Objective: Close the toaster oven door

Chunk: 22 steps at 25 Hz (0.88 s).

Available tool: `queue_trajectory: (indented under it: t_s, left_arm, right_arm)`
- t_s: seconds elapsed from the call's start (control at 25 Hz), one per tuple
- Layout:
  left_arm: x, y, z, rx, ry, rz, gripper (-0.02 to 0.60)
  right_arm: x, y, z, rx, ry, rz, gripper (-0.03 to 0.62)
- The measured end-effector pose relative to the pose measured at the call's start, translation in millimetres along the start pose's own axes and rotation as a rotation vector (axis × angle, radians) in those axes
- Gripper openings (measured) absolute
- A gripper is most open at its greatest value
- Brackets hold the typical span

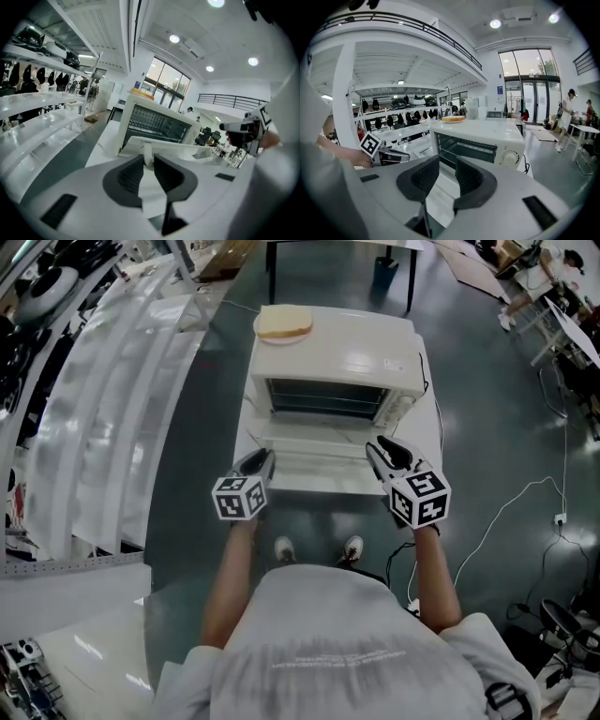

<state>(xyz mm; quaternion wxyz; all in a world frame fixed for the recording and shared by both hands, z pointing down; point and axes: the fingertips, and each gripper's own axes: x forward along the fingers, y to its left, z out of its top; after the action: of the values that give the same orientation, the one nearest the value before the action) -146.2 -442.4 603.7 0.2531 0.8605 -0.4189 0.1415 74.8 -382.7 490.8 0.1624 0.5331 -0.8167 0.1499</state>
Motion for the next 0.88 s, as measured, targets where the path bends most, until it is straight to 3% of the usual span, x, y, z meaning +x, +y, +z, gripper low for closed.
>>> queue_trajectory:
  t_s: [0.48, 0.88]
  left_arm:
    - [40, 6, 104, -0.038, -0.154, -0.03, 0.072]
    - [63, 13, 131, -0.031, -0.184, -0.02, 0.074]
  right_arm:
    - [2, -27, 27, -0.013, -0.042, -0.055, 0.118]
    - [-7, -48, 27, 0.004, -0.041, -0.106, 0.117]
